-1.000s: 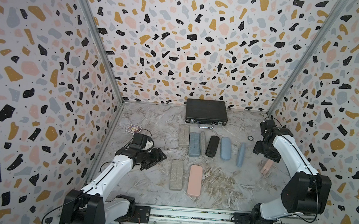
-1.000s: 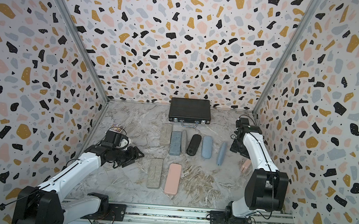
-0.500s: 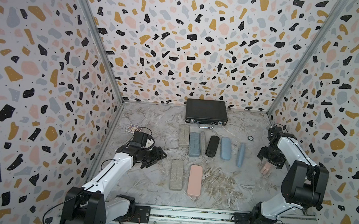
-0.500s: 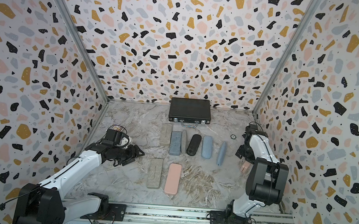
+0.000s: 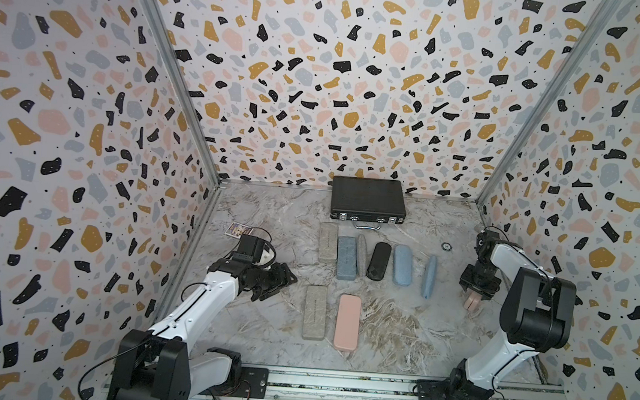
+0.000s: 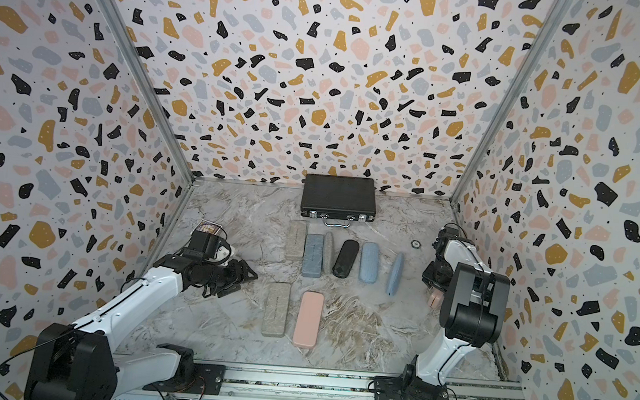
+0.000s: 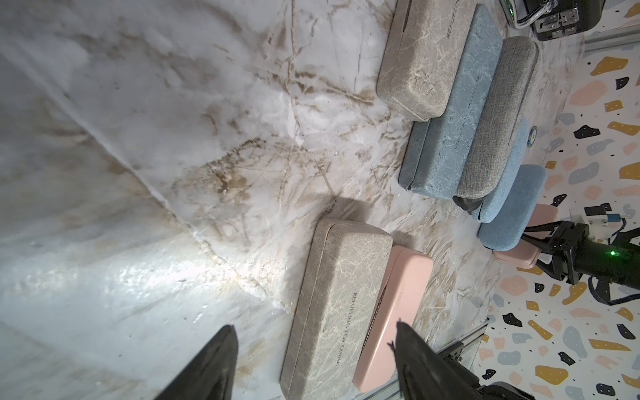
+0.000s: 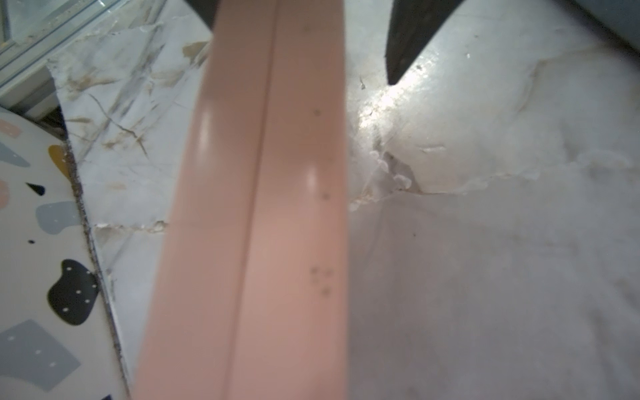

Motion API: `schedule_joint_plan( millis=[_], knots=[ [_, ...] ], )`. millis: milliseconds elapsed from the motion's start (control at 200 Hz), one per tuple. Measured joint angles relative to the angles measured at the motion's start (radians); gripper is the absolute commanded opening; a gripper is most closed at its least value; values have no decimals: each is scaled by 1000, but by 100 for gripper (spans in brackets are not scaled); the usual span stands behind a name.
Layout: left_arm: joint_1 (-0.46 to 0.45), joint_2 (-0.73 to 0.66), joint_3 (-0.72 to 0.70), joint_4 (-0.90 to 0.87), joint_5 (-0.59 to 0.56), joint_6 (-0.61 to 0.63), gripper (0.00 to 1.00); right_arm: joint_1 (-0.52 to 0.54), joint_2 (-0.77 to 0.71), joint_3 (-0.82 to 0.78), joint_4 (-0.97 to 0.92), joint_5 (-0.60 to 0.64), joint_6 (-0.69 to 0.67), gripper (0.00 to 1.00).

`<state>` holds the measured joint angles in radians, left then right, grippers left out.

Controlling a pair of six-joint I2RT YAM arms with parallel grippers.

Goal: Close the glasses case
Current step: Pick up the glasses case at the center of the board.

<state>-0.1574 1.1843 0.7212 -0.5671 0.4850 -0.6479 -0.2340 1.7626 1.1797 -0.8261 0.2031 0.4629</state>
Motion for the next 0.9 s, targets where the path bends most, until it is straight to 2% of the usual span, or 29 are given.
schedule_joint_plan(
  millis=[65, 230, 461, 686, 901],
  knots=[
    [0, 0, 0, -1, 0, 0, 72, -1, -4, -2, 3, -1, -4, 37],
    [0, -7, 0, 0, 0, -3, 72, -1, -81, -29, -5, -14, -20, 30],
    [0, -46, -3, 9, 0, -22, 72, 10, -349, -49, -62, -119, -34, 29],
    [0, -51, -16, 24, 5, -37, 72, 141, -617, -118, -127, -331, -18, 29],
    [0, -63, -25, 30, 5, -48, 72, 291, -798, -251, -169, -505, 48, 30]
  ],
)
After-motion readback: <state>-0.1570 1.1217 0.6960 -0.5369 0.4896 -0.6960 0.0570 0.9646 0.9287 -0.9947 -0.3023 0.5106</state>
